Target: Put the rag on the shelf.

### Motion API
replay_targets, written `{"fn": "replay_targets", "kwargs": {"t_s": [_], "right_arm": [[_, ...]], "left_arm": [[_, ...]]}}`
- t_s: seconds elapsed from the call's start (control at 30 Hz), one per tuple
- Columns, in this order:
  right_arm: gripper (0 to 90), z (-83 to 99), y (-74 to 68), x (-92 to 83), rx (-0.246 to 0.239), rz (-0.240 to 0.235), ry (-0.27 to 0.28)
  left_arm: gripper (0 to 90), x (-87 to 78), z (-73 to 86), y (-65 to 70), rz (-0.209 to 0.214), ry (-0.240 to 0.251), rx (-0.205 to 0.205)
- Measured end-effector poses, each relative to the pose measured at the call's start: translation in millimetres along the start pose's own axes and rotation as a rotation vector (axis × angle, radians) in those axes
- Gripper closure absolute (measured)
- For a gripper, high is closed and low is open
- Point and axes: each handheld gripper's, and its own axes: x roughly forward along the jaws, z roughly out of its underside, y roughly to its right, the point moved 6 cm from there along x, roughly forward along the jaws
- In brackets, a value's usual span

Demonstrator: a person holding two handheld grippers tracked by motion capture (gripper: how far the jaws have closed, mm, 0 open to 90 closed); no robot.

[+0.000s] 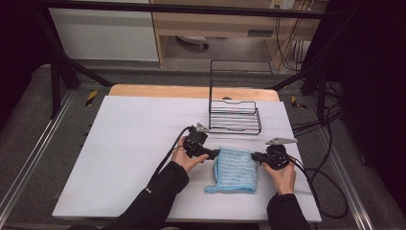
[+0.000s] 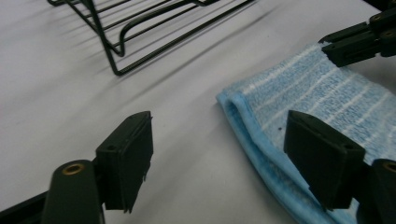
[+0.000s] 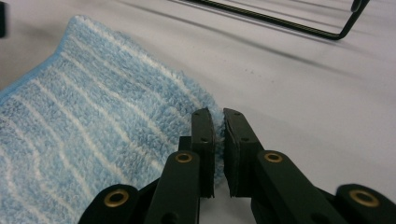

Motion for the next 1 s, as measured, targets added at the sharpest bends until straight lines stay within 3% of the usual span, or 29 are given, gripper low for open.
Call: {"fn": "replay_targets", "kwargs": {"t_s": [0.27,0.43,0.6,0.7,0.87,1.0], "right_arm": [[83.9,-2.8,7.4,0.1,-0.021,0.026,0.011],[83.5,-2.2,9.1,0.5,-0.027,0.031,0.002],[82.6,-2.1,10.5,2.6,-0.026,0.032,0.000],[82.1,-2.0,10.5,2.9,-0.018,0.028,-0.004],[81.8,-0.7,12.7,3.1,0.007,0.009,0.004],[81.8,-0.3,12.3,3.3,0.011,0.008,0.000]], "left_arm": [[46.8,29.1,-4.4,1.2,0.009,-0.012,0.000],[58.6,39.5,-2.0,2.3,0.051,-0.020,-0.018],[64.4,43.1,-1.2,5.1,0.066,-0.034,-0.012],[67.3,46.3,0.2,6.2,0.089,-0.047,-0.031],[68.6,47.3,-0.5,8.5,0.081,-0.060,-0.032],[76.0,47.8,-0.3,9.9,0.099,-0.066,-0.051]]}}
